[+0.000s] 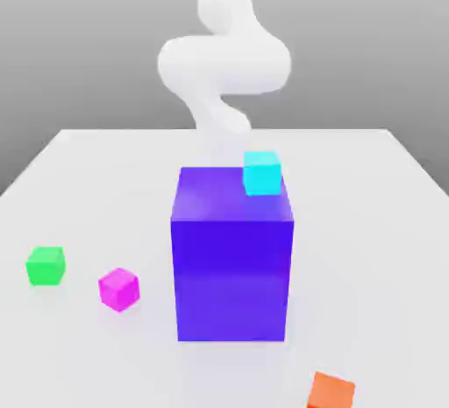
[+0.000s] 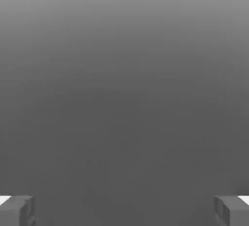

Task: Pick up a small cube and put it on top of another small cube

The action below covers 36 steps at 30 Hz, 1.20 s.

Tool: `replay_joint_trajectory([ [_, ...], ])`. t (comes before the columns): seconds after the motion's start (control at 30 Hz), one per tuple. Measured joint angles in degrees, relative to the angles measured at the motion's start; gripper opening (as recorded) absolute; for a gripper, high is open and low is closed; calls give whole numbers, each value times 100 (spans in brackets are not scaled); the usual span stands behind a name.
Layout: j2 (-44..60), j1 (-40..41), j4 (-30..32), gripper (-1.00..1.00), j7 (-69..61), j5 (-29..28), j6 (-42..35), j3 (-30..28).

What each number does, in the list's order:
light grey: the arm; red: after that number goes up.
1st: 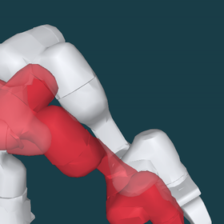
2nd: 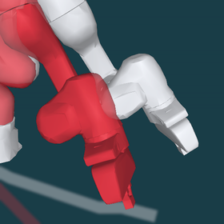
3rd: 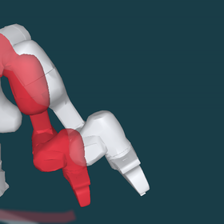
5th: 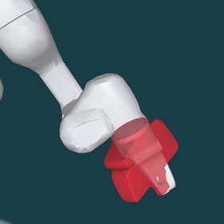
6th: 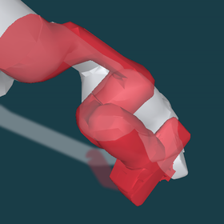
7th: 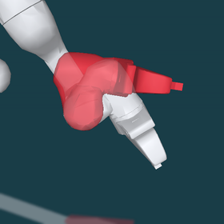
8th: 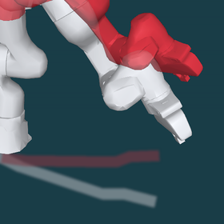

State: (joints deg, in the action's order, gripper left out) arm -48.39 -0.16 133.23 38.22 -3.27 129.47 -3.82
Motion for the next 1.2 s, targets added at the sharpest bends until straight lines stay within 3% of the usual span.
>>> replay_joint_trajectory([
  [0.33,-763,-3,643,0,-3155,-1265,-682,-1598],
  [0.63,-926,-109,1271,0,-5909,-2424,-848,-3137],
  [0.97,-412,-636,1970,0,-8751,-3762,-439,-4958],
  [1.2,331,-1583,2390,0,-10429,-4751,207,-6371],
])
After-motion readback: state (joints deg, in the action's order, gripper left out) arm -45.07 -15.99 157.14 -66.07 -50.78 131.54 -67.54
